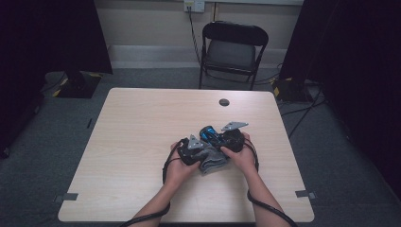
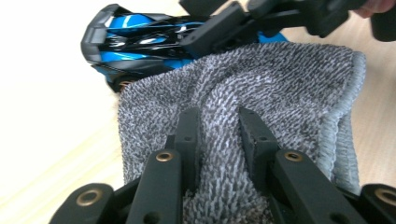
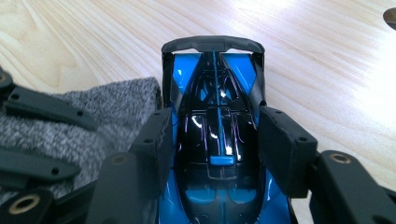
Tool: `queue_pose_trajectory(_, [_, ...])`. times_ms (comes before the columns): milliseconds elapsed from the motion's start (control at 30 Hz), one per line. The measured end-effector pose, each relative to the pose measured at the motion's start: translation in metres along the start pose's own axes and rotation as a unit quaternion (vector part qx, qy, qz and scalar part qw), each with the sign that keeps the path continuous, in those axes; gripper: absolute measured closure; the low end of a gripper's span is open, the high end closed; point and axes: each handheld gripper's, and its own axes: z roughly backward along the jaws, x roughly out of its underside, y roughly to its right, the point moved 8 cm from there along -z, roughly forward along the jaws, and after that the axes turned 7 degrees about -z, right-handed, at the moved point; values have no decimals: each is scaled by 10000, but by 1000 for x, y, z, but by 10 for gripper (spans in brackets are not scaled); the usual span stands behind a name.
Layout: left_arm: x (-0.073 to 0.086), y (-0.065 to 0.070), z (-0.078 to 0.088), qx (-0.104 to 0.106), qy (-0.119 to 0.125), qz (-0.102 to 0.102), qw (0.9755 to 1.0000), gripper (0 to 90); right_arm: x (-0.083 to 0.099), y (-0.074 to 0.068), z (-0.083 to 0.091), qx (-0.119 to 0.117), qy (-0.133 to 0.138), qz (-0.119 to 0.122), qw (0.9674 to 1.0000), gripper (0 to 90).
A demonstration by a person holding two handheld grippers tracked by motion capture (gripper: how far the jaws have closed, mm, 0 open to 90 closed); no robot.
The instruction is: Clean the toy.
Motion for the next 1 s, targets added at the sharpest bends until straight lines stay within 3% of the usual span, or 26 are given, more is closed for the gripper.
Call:
queue_pose_trajectory(167, [1, -8, 1, -94, -46, -24, 9999, 719, 0, 0, 0, -6, 8, -7, 10000, 463])
queue_pose_trajectory(733, [3, -30, 2, -348, -100, 205, 9991, 720, 0, 1, 0, -36, 43, -19, 10000, 465])
queue_pose_trajectory(900, [3, -34, 2, -395, -170, 153, 9990, 721, 1, 1, 0, -34, 50, -21, 10000, 465])
queue_pose_trajectory(1000, [4, -36, 2, -423, -137, 263, 9987, 721, 1, 1, 1, -33, 47, -33, 10000, 465])
